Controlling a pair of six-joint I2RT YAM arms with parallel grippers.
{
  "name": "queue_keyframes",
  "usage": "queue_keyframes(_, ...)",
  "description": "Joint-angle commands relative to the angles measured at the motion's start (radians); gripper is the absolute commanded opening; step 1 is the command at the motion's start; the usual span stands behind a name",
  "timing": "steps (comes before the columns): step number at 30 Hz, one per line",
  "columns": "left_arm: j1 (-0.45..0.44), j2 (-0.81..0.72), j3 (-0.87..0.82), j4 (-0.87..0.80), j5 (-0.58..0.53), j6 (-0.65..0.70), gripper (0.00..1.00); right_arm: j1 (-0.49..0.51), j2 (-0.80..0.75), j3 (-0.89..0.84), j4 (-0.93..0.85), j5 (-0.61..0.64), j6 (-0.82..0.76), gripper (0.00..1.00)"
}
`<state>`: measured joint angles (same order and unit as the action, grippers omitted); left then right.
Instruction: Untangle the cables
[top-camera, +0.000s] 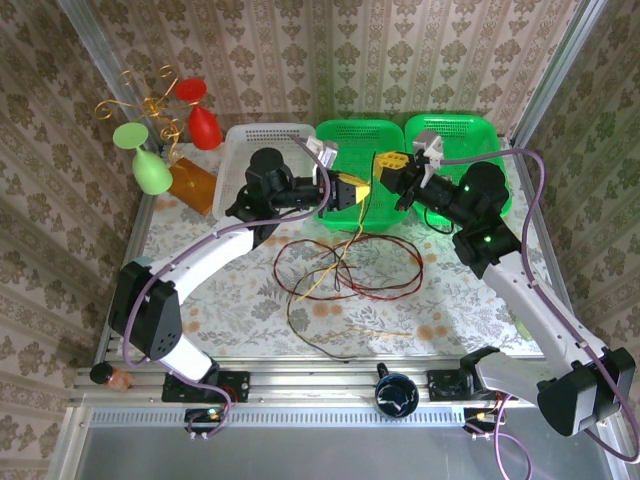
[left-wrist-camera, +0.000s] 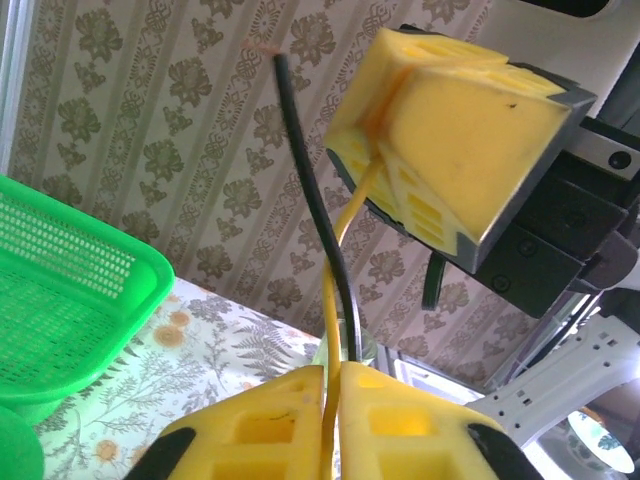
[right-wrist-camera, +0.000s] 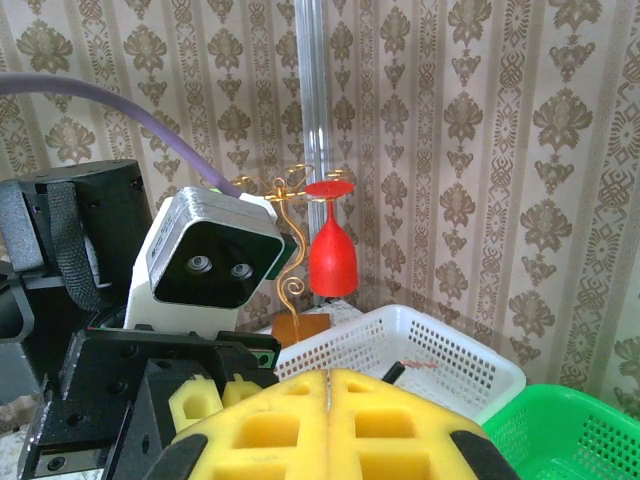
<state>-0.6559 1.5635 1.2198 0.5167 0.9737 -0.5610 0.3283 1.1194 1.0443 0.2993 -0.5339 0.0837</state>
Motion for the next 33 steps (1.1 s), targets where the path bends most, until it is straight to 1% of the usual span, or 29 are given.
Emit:
queue_keyframes(1, -0.004, 0.001, -0.012, 0.035, 0.008, -0.008, 0.04, 0.005, -0.001, 0.033, 0.04, -0.022, 0.014, 0.0)
queue_keyframes(2, -0.003, 0.0, -0.013, 0.032, 0.005, -0.008, 0.0, 0.005, -0.003, 0.034, 0.04, -0.021, 0.015, 0.0)
queue_keyframes(6, 0.0, -0.006, -0.01, 0.017, -0.013, 0.002, 0.0, 0.005, -0.011, 0.031, 0.031, -0.007, 0.015, 0.0)
queue_keyframes(9, 0.01, -0.025, -0.017, -0.019, -0.066, 0.041, 0.0, 0.003, -0.022, 0.031, 0.009, 0.018, 0.013, 0.0)
queue_keyframes(10, 0.012, -0.033, -0.019, -0.03, -0.085, 0.062, 0.0, 0.0, -0.026, 0.031, -0.001, 0.021, 0.011, 0.06)
queue_keyframes(11, 0.015, -0.041, -0.02, -0.046, -0.103, 0.081, 0.0, -0.005, -0.033, 0.031, -0.014, 0.027, 0.012, 0.17)
queue_keyframes(12, 0.019, -0.048, -0.018, -0.062, -0.117, 0.097, 0.0, -0.011, -0.039, 0.034, -0.029, 0.027, 0.015, 0.23)
queue_keyframes(13, 0.021, -0.054, -0.017, -0.071, -0.126, 0.106, 0.0, -0.017, -0.045, 0.039, -0.049, 0.025, 0.019, 0.33)
queue_keyframes(14, 0.024, -0.058, -0.014, -0.077, -0.13, 0.114, 0.0, -0.024, -0.051, 0.043, -0.067, 0.025, 0.03, 0.46)
queue_keyframes(16, 0.033, -0.065, -0.012, -0.093, -0.137, 0.127, 0.0, -0.042, -0.062, 0.053, -0.092, 0.013, 0.06, 0.56)
queue_keyframes(18, 0.041, -0.07, -0.012, -0.103, -0.142, 0.137, 0.0, -0.064, -0.064, 0.077, -0.144, -0.016, 0.105, 0.61)
queue_keyframes(21, 0.05, -0.074, -0.008, -0.112, -0.143, 0.141, 0.0, -0.078, -0.048, 0.109, -0.227, -0.086, 0.161, 0.64)
queue_keyframes(23, 0.051, -0.073, -0.002, -0.111, -0.141, 0.135, 0.0, -0.077, -0.029, 0.104, -0.232, -0.139, 0.214, 0.63)
queue_keyframes(25, 0.052, -0.071, 0.005, -0.11, -0.133, 0.13, 0.0, -0.078, -0.007, 0.084, -0.196, -0.177, 0.266, 0.61)
queue_keyframes(28, 0.052, -0.068, 0.013, -0.105, -0.118, 0.116, 0.0, -0.079, 0.023, 0.033, -0.077, -0.225, 0.334, 0.59)
queue_keyframes(33, 0.052, -0.075, 0.011, -0.093, -0.106, 0.112, 0.0, -0.079, 0.136, 0.064, 0.007, -0.33, 0.443, 0.58)
